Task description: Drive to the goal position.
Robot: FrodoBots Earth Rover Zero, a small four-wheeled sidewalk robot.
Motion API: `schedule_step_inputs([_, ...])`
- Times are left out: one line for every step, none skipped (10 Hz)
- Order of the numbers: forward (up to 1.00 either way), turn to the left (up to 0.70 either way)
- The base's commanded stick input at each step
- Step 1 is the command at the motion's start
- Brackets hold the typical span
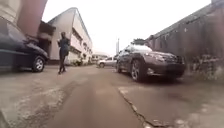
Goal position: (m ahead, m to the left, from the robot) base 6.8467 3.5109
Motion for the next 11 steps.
schedule_step_inputs([0.7, 0.35])
schedule_step_inputs([0.7, 0.35])
schedule_step_inputs([0.7, 0.35])
schedule_step_inputs([0.7, 0.35])
schedule_step_inputs([0.7, 0.35])
schedule_step_inputs([0.7, 0.35])
schedule_step_inputs([0.7, 0.34])
schedule_step_inputs([0.7, 0.18])
schedule_step_inputs([0.7, 0.06])
schedule_step_inputs([0.7, 0.04])
schedule_step_inputs([0.7, 0.02])
